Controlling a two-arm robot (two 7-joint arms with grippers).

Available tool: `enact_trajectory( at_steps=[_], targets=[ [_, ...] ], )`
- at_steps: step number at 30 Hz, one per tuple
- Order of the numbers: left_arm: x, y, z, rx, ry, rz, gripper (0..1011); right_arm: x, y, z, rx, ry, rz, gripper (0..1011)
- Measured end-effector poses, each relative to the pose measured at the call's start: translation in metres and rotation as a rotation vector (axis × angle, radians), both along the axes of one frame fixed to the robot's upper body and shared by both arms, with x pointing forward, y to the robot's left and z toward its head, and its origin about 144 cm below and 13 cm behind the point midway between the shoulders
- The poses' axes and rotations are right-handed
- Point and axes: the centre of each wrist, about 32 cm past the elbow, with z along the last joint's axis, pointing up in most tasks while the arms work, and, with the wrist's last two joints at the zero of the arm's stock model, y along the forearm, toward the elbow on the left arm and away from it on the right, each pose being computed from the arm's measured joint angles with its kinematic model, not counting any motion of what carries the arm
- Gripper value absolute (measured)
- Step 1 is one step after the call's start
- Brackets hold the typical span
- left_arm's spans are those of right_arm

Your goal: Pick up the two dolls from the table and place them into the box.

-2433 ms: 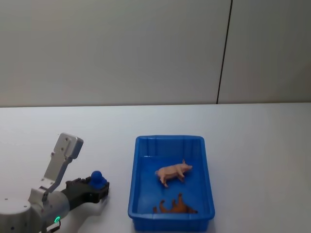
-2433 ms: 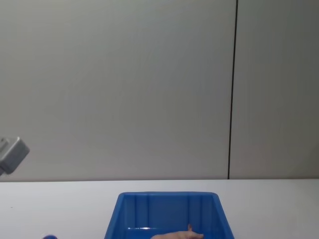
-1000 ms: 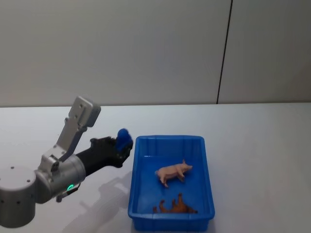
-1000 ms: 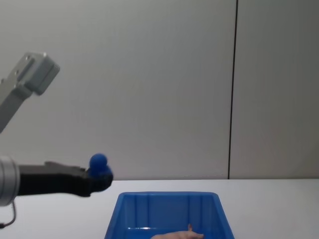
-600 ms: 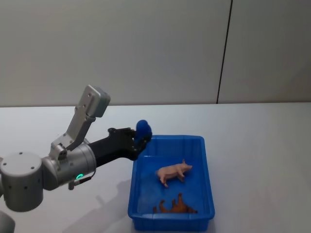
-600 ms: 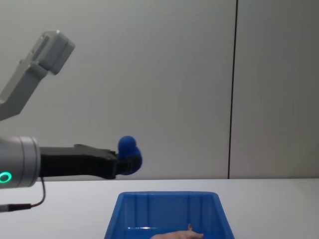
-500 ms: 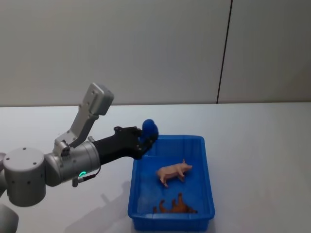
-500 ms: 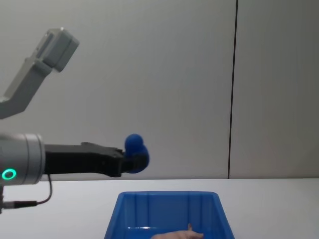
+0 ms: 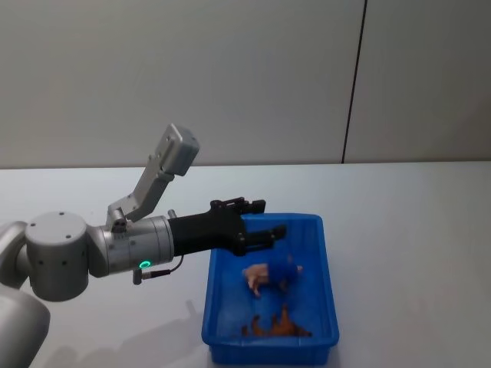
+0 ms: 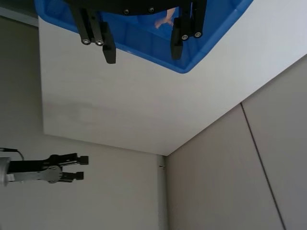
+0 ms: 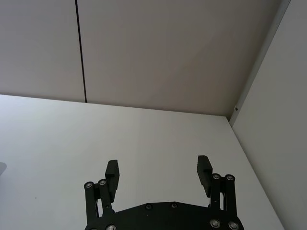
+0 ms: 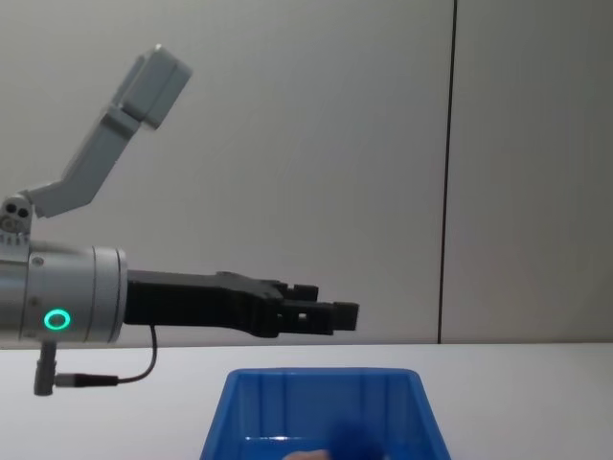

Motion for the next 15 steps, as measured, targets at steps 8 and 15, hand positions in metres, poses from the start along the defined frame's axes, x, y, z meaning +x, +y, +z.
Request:
enact_trajectory(
  at_steps=[8, 15],
  targets=[
    [0.0066, 0.0008, 0.0012, -0.007, 0.002, -0.048, 935, 0.0000, 0.0000, 0.0000, 0.000, 0.000, 0.000, 1001],
    [0.0033, 0.0036, 0.0031, -0.016, -0.015, -0.021, 1000, 0.0000, 0.0000, 0.0000, 0.000, 0.000, 0.000, 1001]
  ],
)
